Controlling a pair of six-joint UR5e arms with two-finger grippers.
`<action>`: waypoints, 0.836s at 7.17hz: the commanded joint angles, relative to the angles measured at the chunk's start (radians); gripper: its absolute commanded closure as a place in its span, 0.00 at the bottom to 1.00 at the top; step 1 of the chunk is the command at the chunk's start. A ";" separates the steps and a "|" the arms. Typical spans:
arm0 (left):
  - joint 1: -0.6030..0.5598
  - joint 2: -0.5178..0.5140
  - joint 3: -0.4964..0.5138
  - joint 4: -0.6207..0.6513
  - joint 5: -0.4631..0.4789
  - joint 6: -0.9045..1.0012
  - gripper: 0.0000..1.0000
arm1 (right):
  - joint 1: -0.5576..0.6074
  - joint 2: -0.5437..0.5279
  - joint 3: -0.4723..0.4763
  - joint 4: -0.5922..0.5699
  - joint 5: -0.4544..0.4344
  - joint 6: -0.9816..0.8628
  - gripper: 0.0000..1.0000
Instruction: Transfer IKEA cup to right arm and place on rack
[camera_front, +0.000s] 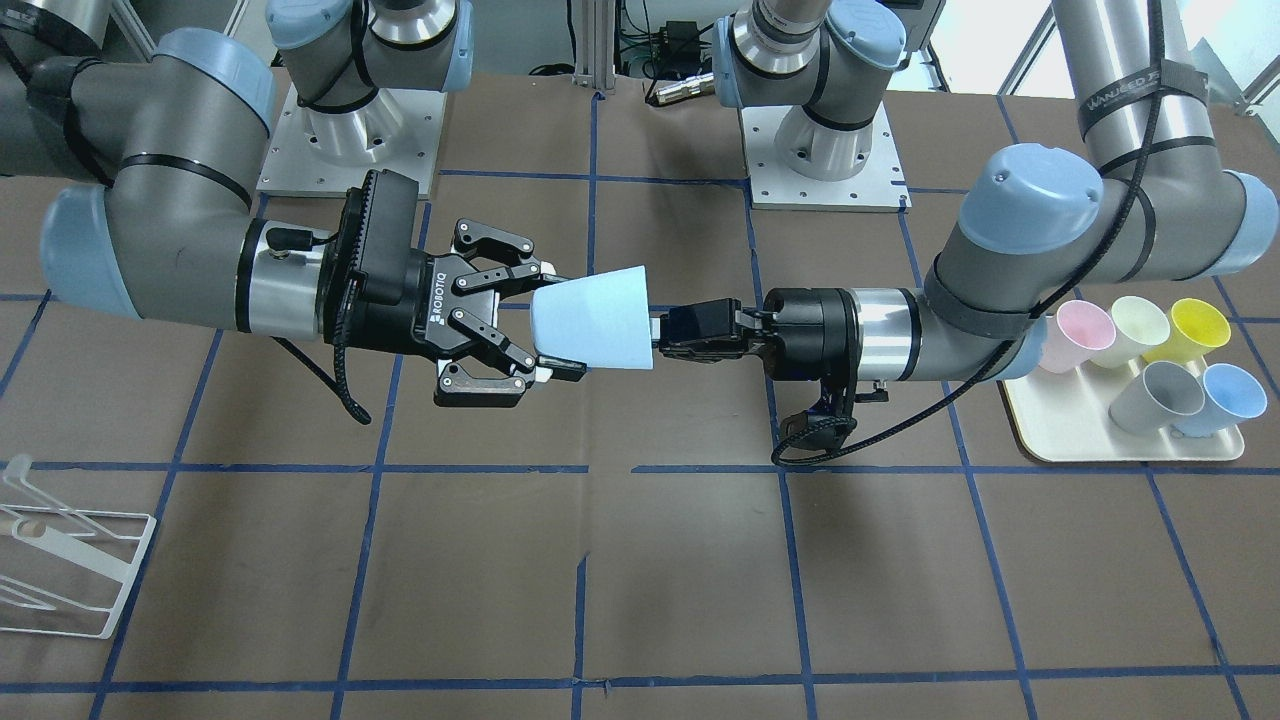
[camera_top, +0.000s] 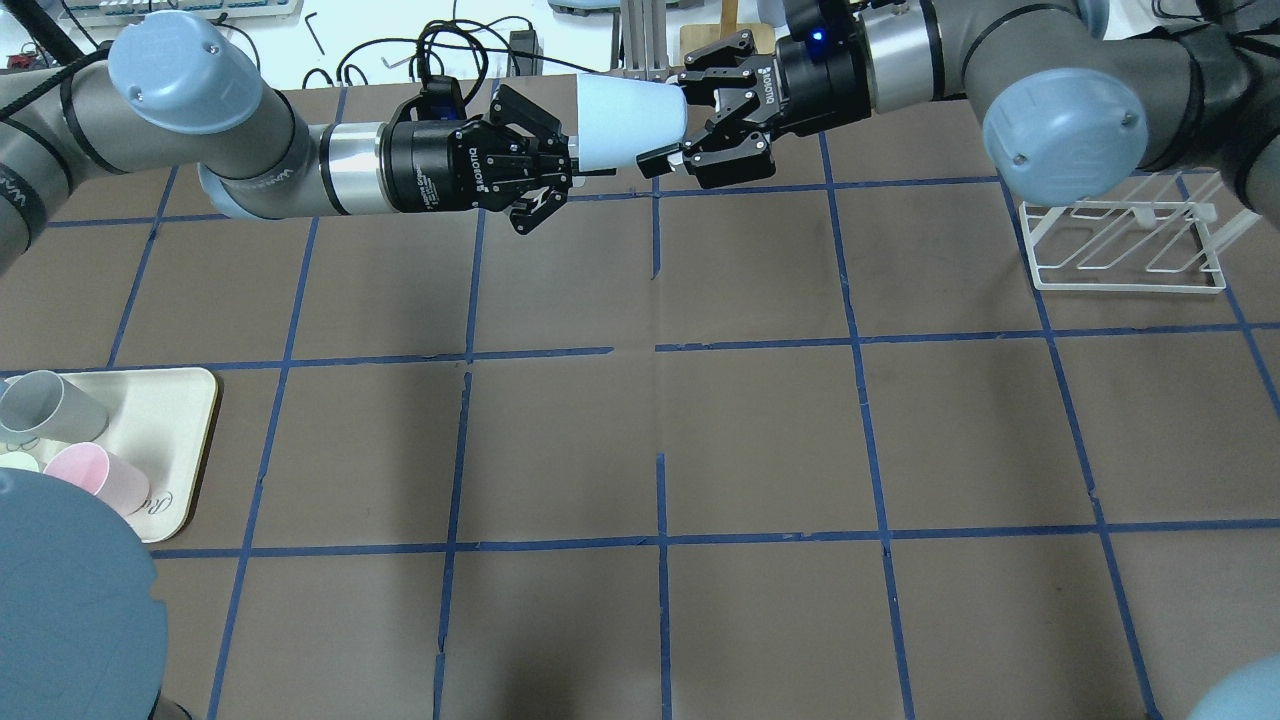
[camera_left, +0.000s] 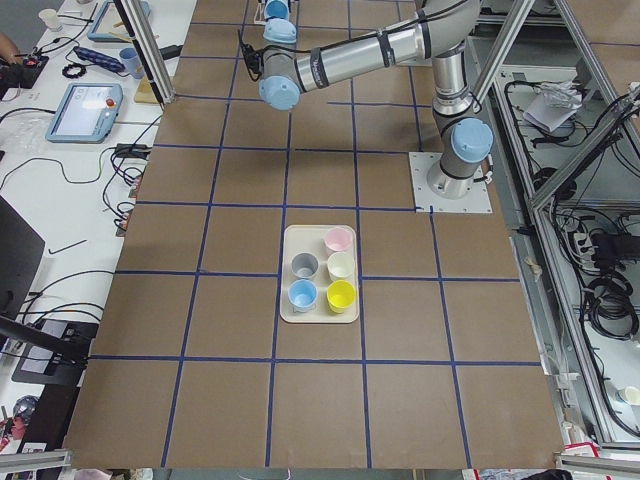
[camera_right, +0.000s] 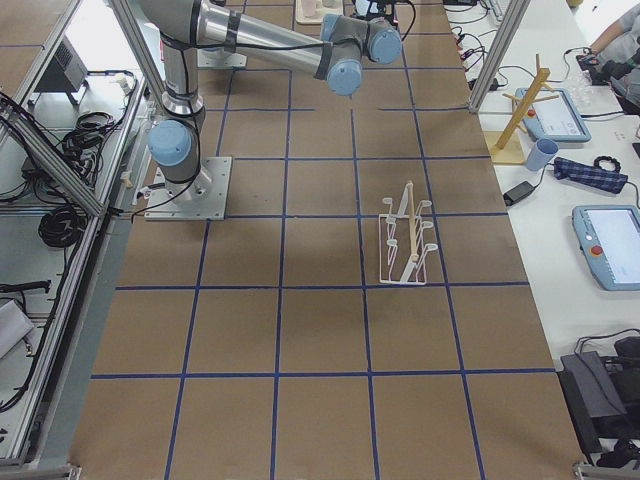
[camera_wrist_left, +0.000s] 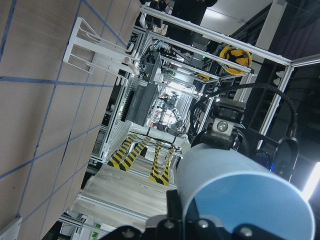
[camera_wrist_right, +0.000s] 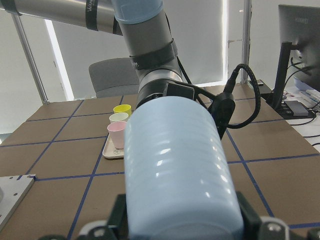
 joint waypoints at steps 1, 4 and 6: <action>0.000 0.000 0.001 -0.003 0.000 -0.004 0.46 | 0.000 -0.010 0.001 0.000 0.000 -0.003 0.62; 0.017 0.007 0.017 -0.069 0.003 -0.015 0.00 | -0.003 -0.034 0.002 0.007 -0.006 0.006 0.68; 0.059 0.007 0.018 -0.074 0.020 -0.015 0.00 | -0.019 -0.051 0.001 0.009 -0.029 0.006 0.70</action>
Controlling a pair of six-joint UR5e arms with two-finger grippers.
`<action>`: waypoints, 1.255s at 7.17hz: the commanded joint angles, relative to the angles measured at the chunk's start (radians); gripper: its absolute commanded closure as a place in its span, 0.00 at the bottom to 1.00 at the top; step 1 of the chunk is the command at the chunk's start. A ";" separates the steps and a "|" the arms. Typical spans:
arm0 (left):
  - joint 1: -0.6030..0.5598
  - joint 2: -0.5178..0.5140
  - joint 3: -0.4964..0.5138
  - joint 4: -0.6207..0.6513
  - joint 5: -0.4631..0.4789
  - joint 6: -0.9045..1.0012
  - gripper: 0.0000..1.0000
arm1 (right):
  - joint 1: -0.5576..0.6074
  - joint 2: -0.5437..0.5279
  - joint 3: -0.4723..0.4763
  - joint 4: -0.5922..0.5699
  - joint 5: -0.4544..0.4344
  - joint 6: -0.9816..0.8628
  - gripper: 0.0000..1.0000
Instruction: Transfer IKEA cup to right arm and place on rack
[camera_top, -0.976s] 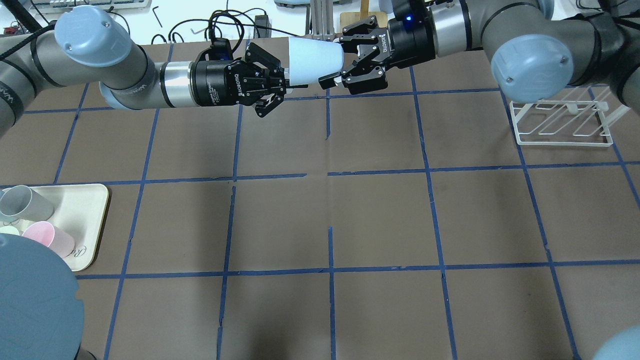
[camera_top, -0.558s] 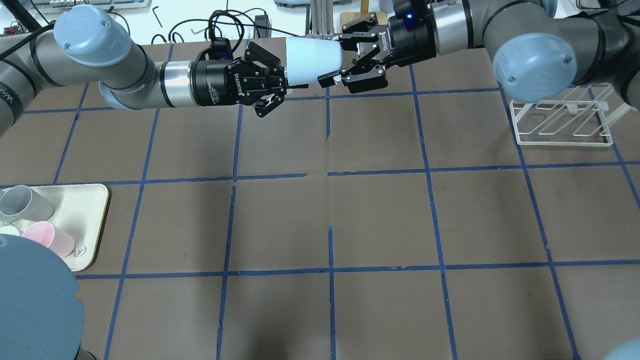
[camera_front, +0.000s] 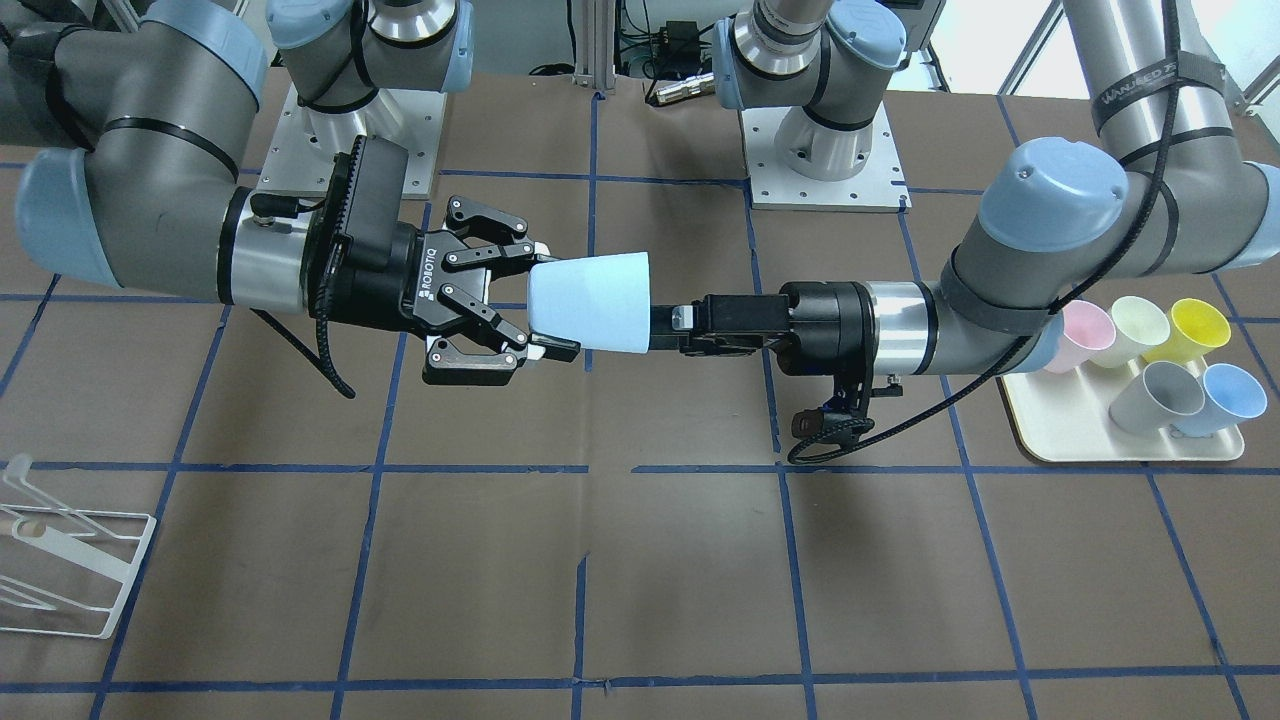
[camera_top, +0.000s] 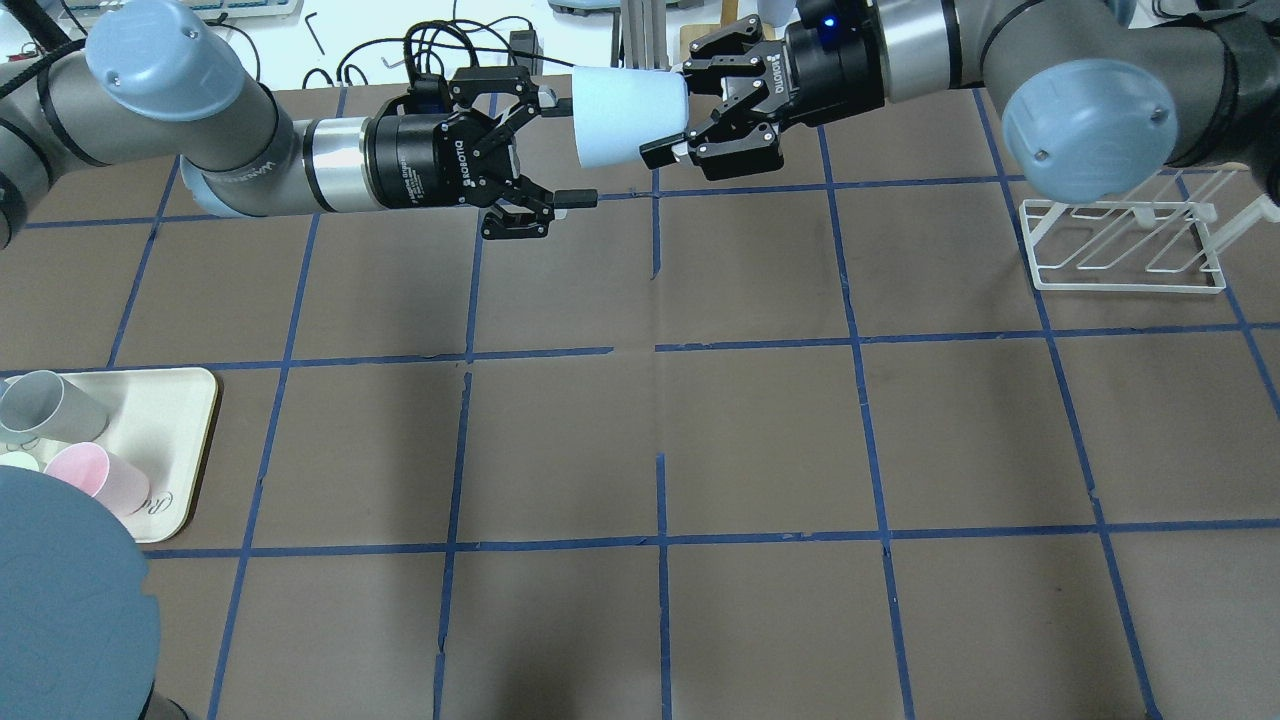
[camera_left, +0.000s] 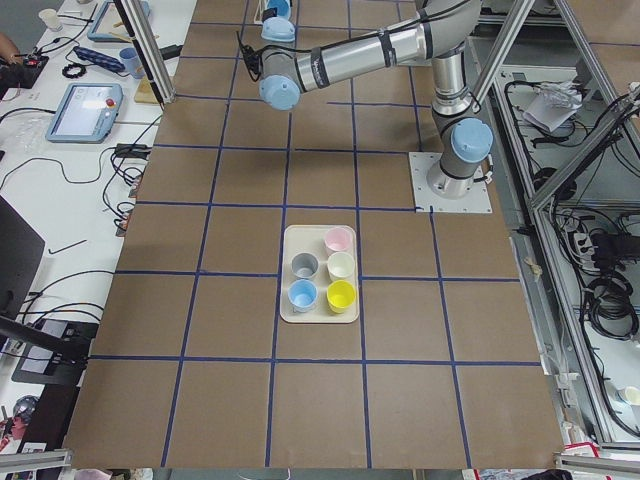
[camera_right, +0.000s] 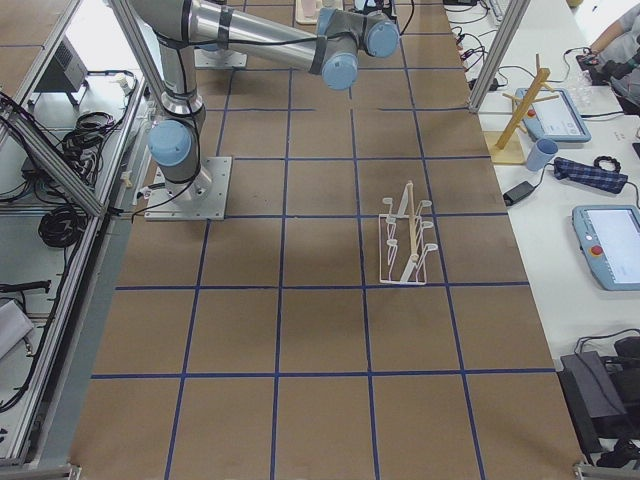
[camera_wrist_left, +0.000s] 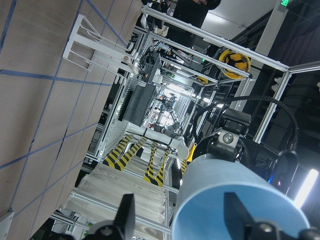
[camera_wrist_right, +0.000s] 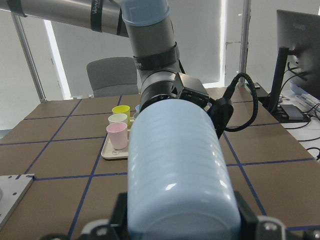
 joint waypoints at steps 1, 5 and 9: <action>0.080 0.005 0.004 -0.026 0.062 -0.010 0.00 | -0.012 -0.019 -0.002 0.000 -0.132 0.003 0.70; 0.120 0.037 0.214 -0.008 0.228 -0.299 0.04 | -0.104 -0.056 -0.023 0.001 -0.659 -0.011 0.70; 0.130 0.045 0.330 0.410 0.897 -0.634 0.04 | -0.147 -0.053 -0.051 -0.011 -1.166 -0.006 0.68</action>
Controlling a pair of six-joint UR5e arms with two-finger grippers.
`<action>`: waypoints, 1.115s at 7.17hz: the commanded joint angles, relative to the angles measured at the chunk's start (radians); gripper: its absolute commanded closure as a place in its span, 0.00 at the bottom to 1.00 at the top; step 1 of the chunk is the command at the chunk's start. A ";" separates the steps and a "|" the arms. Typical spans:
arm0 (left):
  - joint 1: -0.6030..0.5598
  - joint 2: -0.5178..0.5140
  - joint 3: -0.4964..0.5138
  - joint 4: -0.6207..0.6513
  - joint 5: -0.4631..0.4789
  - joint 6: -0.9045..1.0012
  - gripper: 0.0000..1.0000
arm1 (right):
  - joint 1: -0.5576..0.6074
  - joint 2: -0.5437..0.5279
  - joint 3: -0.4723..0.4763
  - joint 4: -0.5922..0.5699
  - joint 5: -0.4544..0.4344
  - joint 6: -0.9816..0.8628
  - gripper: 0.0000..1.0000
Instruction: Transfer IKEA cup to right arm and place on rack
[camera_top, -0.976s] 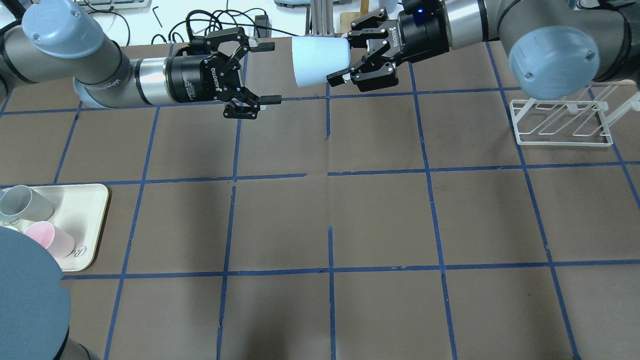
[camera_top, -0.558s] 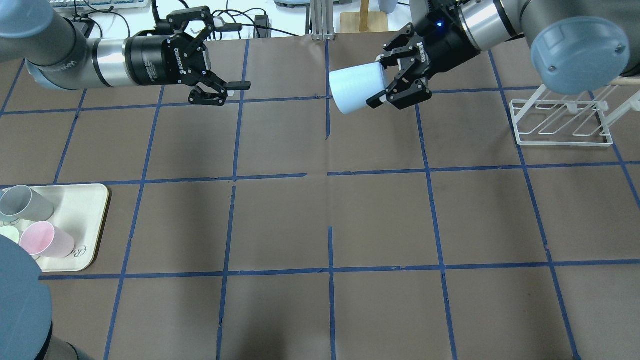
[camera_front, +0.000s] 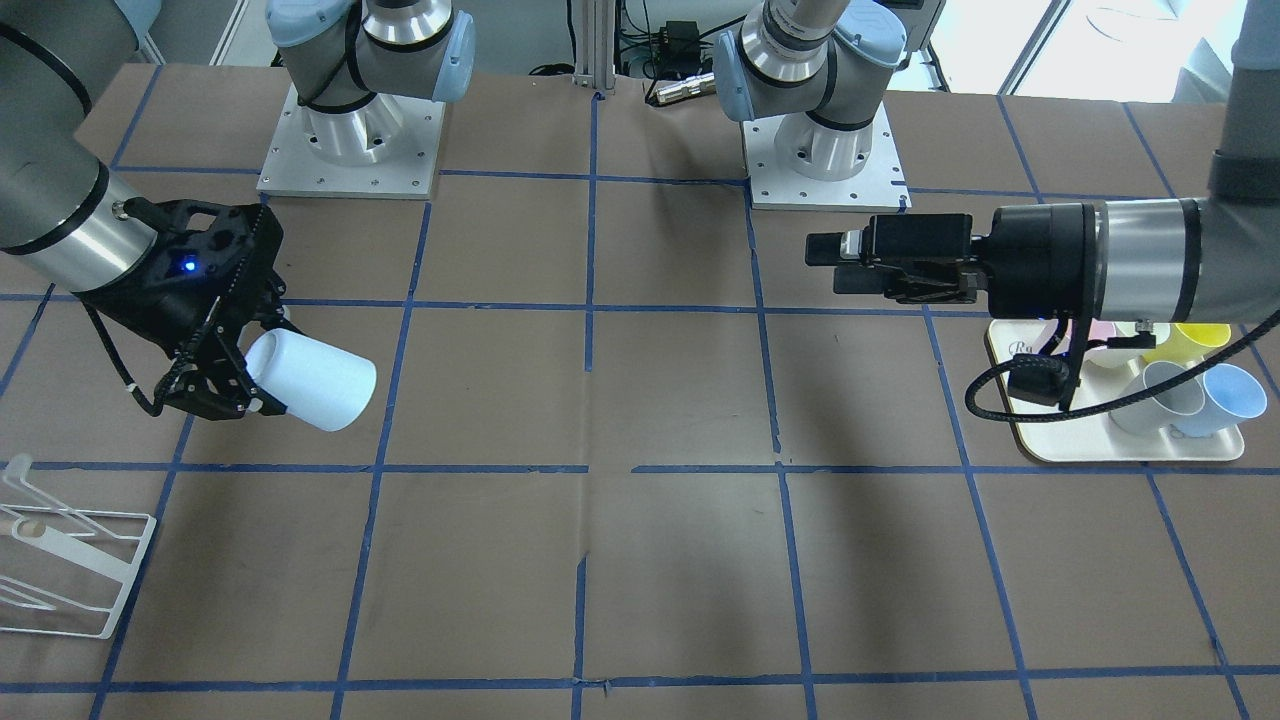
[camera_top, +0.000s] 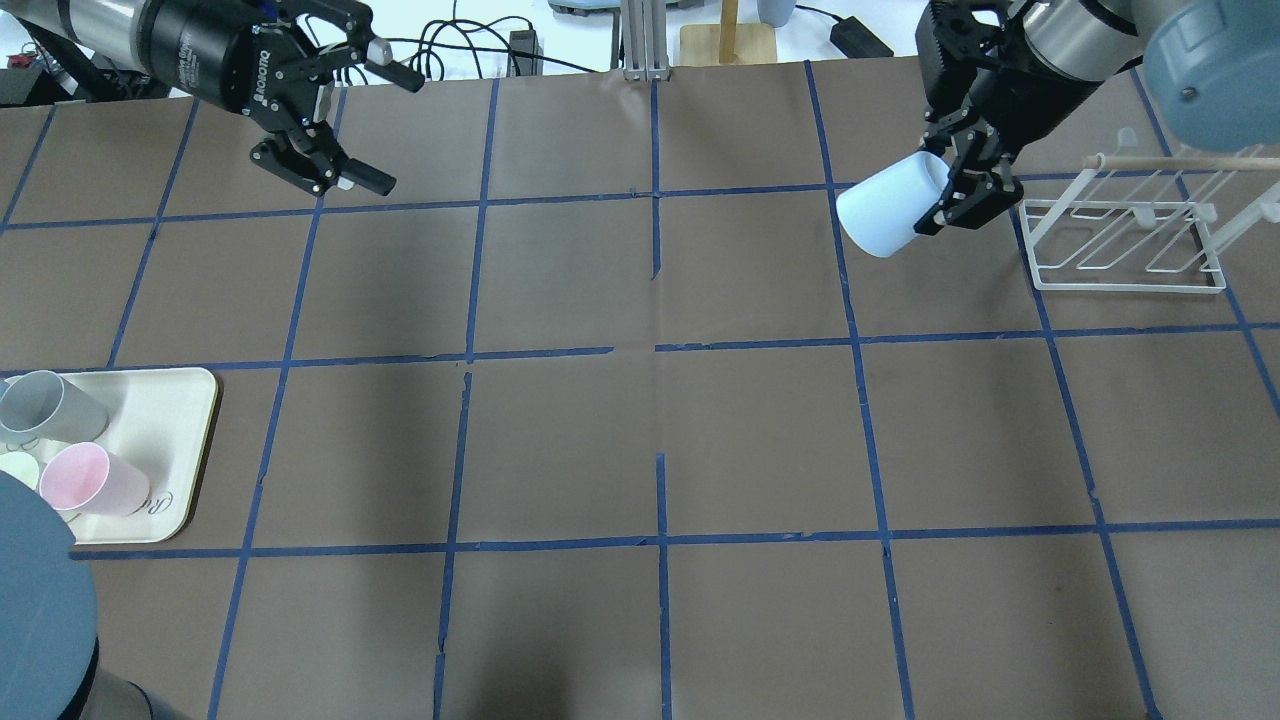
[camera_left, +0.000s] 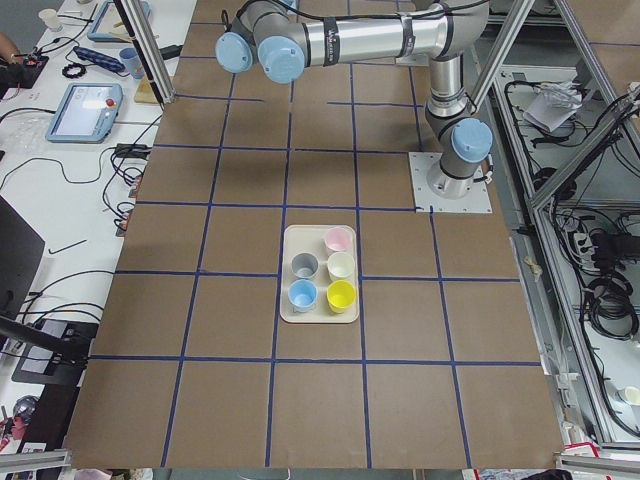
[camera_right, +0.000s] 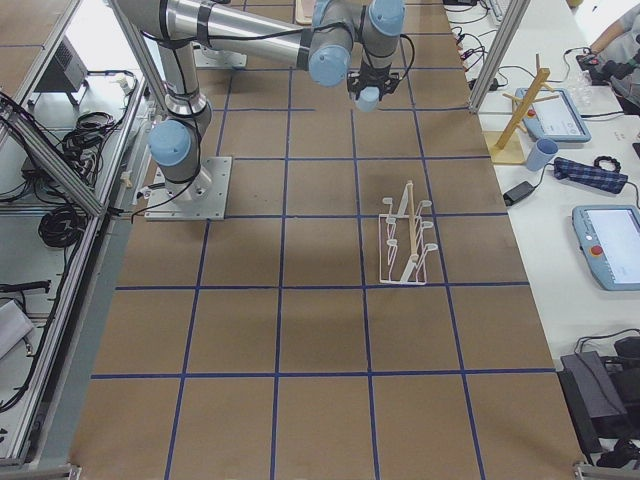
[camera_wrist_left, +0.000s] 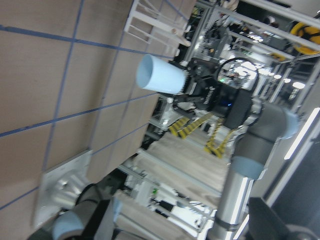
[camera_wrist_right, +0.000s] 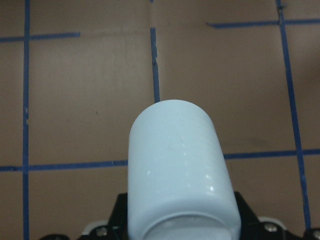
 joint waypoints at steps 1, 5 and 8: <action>-0.010 0.030 0.009 0.215 0.414 -0.117 0.04 | -0.060 0.007 0.003 -0.017 -0.250 -0.001 0.68; -0.038 0.055 -0.012 0.435 0.710 -0.179 0.01 | -0.172 0.068 0.003 -0.164 -0.446 -0.030 0.68; -0.174 0.145 -0.234 0.692 0.712 -0.328 0.00 | -0.177 0.092 -0.012 -0.235 -0.497 -0.034 0.68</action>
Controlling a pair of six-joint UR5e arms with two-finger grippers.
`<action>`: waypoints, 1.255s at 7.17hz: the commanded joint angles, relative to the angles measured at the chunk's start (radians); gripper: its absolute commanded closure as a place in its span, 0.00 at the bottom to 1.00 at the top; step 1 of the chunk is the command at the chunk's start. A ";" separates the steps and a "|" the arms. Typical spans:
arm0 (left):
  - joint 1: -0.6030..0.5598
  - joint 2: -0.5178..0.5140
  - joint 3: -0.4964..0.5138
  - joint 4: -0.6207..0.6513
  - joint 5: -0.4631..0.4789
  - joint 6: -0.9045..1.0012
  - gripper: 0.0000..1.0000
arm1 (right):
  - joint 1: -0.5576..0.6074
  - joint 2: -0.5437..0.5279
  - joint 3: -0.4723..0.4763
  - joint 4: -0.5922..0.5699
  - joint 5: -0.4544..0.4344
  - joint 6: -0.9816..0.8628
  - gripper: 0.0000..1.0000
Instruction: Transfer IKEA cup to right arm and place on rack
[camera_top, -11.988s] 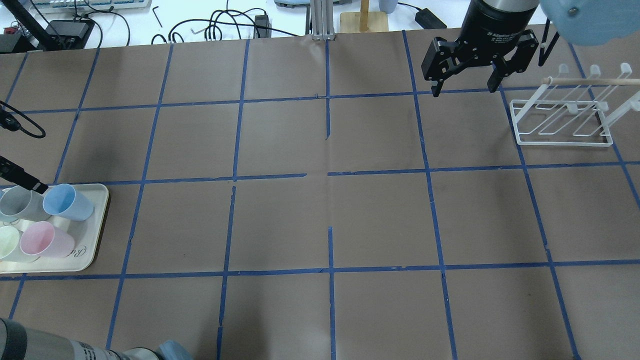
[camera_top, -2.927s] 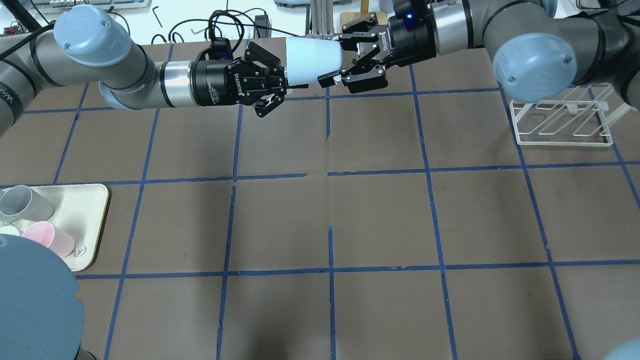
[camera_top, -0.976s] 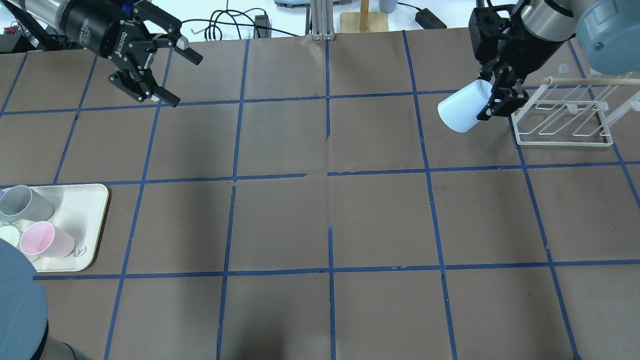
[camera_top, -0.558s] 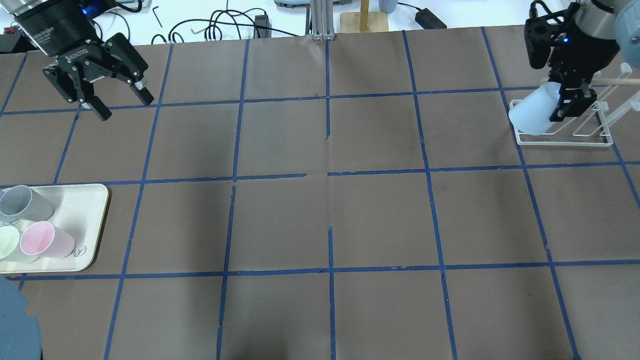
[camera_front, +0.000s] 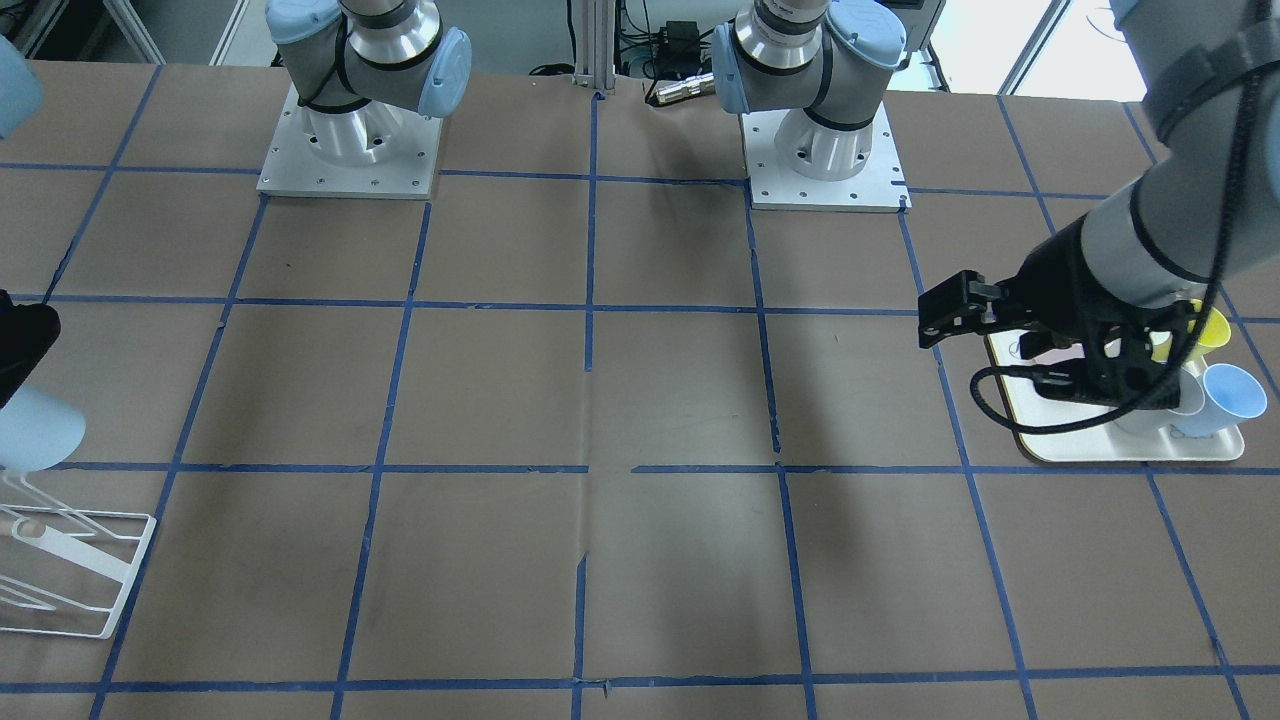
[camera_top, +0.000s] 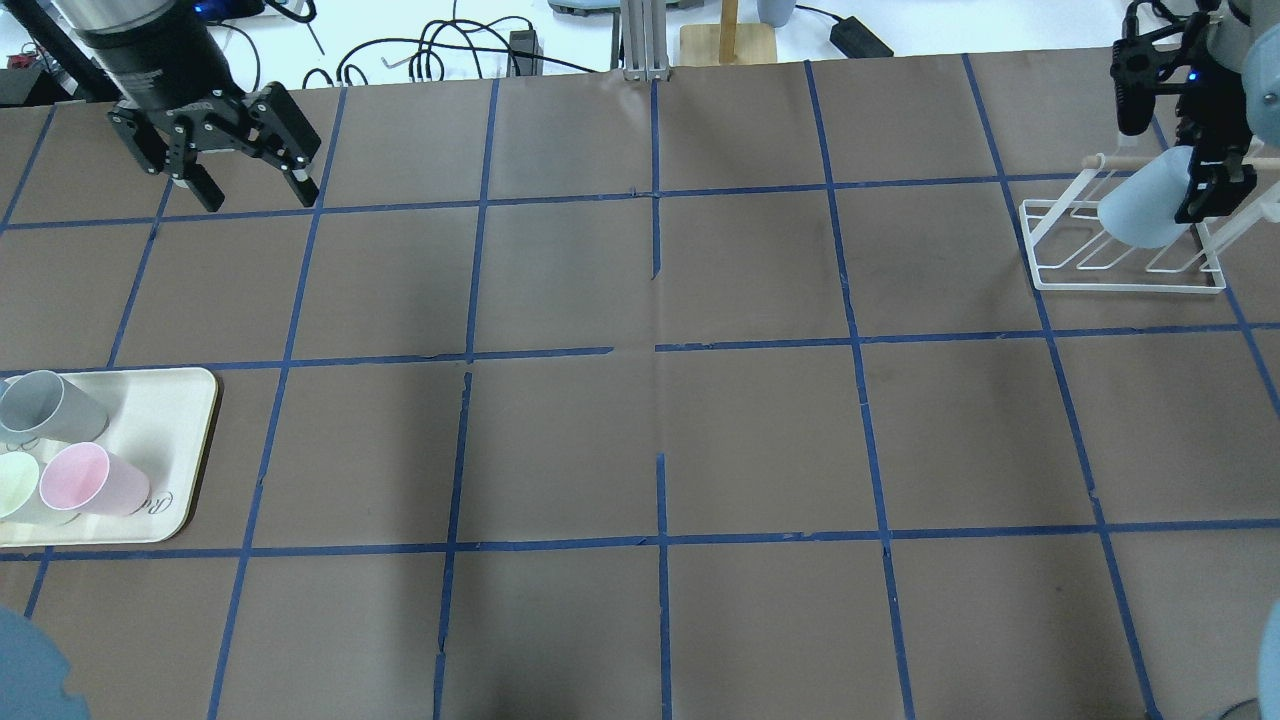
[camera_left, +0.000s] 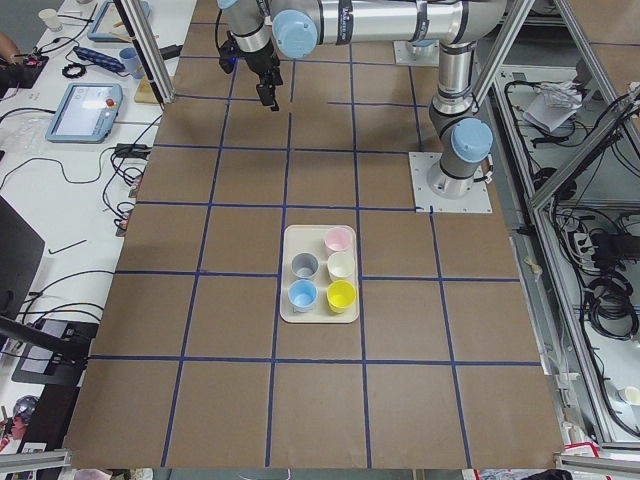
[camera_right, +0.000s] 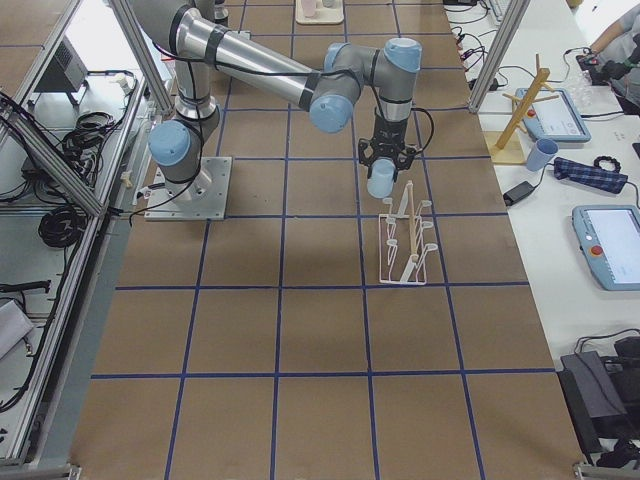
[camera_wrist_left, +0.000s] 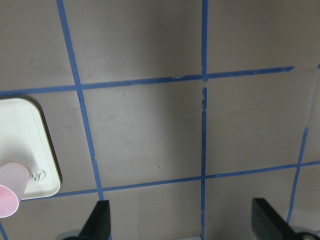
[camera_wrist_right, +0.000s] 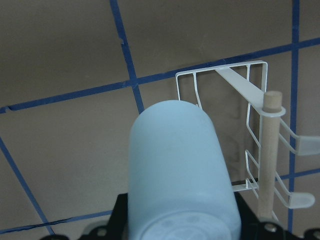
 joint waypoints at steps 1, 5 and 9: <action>-0.096 0.084 -0.140 0.084 0.003 -0.099 0.00 | -0.006 0.011 0.010 -0.020 -0.019 -0.005 0.68; -0.110 0.248 -0.230 0.086 0.087 -0.084 0.00 | -0.009 0.035 0.000 -0.067 -0.017 -0.001 0.68; -0.101 0.238 -0.239 0.130 0.048 -0.098 0.00 | -0.009 0.068 0.009 -0.092 -0.016 -0.005 0.67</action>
